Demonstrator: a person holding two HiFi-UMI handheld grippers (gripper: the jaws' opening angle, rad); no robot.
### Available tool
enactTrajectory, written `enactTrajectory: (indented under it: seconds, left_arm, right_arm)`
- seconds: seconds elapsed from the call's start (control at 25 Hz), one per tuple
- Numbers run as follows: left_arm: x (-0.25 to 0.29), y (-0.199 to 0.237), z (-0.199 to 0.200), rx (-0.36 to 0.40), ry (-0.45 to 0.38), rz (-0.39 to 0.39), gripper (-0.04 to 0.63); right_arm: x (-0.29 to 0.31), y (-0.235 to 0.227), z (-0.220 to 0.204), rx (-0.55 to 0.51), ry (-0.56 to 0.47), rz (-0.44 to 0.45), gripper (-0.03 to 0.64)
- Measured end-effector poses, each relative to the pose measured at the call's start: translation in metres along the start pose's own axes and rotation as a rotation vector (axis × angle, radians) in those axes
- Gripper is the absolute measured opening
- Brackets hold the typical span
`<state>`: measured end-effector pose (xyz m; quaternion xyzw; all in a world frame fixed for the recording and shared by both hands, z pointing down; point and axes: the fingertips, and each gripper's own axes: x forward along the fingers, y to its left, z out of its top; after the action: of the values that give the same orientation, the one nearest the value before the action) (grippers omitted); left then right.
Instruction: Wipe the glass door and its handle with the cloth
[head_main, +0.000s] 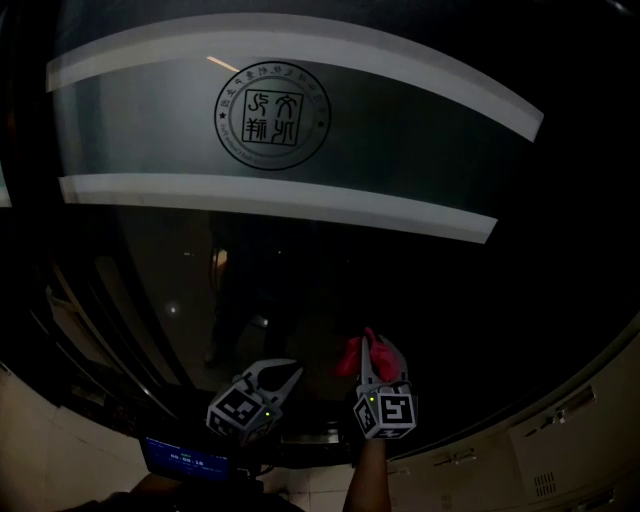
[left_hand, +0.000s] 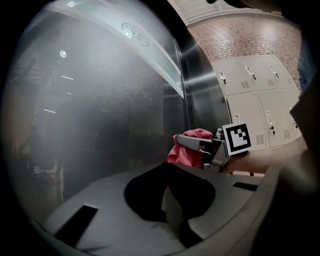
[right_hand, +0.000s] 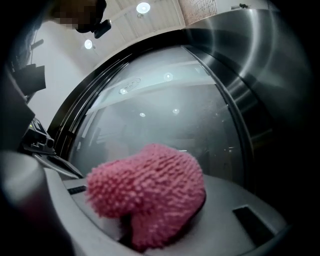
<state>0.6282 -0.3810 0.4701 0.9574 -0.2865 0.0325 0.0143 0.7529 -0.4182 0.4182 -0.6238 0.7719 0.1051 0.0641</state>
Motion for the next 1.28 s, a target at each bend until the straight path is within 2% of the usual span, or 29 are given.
enactTrajectory:
  seconds: [0.16,0.36,0.48,0.68,0.84,0.96,1.08,1.28]
  left_arm:
    - [0.004,-0.001,-0.001,0.004,0.004,0.001,0.005]
    - [-0.019,0.013,0.000,0.008,0.015,0.023,0.005]
    - [-0.050,0.031,0.001,0.015,0.020,0.045,0.005]
    - [-0.125,0.067,-0.003,0.009,0.035,0.078,0.005]
    - [-0.191,0.096,-0.010,0.004,0.038,0.088,0.005]
    - [-0.230,0.112,-0.010,0.003,0.026,0.084,0.005]
    - [-0.261,0.126,-0.008,-0.017,0.009,0.099,0.005]
    - [-0.307,0.132,0.000,-0.025,-0.013,0.129,0.005]
  right_arm:
    - [-0.005,-0.018,0.000,0.006,0.002,-0.033,0.058]
    - [0.005,0.017,0.002,0.010,0.005,0.010,0.058]
    - [0.014,0.073,0.011,0.029,-0.020,0.068,0.058]
    - [0.024,0.191,0.020,0.067,-0.037,0.169,0.058]
    - [0.019,0.277,0.020,0.107,-0.029,0.186,0.058]
    - [0.008,0.329,0.023,0.121,-0.008,0.196,0.058]
    - [-0.003,0.379,0.028,0.125,0.035,0.251,0.058]
    - [-0.017,0.432,0.037,0.130,0.033,0.298,0.058]
